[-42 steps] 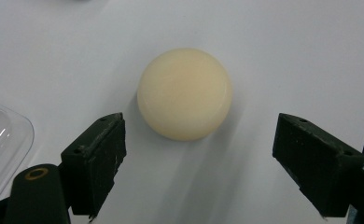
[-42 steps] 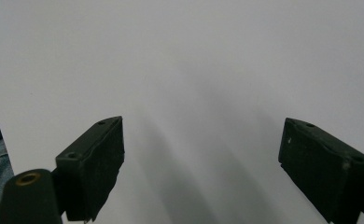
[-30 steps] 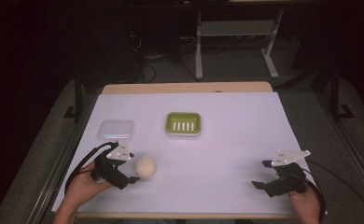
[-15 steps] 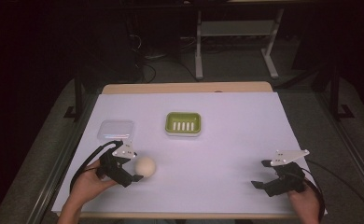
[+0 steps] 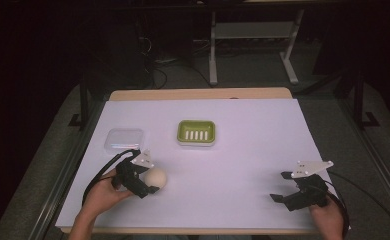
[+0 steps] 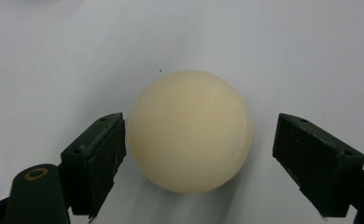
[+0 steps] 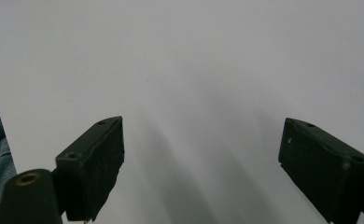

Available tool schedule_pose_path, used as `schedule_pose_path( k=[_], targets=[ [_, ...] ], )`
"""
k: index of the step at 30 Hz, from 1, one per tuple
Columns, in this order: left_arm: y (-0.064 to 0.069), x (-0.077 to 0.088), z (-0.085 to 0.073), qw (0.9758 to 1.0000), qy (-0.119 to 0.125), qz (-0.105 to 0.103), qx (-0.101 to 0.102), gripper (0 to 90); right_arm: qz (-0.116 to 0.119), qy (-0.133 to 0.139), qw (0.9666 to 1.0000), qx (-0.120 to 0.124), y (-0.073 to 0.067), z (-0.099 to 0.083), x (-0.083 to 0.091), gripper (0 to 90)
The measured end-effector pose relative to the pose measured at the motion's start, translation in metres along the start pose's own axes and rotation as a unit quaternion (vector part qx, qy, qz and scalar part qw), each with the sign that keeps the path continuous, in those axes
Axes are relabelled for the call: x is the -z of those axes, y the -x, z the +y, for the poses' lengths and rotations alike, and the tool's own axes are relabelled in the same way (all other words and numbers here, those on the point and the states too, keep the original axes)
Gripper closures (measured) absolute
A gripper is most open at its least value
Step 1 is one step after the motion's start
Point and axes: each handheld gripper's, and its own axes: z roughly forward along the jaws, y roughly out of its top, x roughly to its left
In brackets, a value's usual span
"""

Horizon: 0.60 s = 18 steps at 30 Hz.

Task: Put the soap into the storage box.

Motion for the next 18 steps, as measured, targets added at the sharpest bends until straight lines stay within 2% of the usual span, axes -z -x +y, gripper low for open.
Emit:
schedule_pose_path(
  k=[4,18],
  targets=[
    [-0.001,-0.005,0.003,0.9998,-0.017,-0.004,0.005,16.6,0.004,0.001,1.0,0.001,0.0,0.0,0.0,13.5],
    [-0.007,-0.014,0.005,0.9992,-0.033,-0.015,0.02,20.0,0.01,0.003,0.9999,0.006,-0.002,0.001,-0.001,13.5]
  ],
)
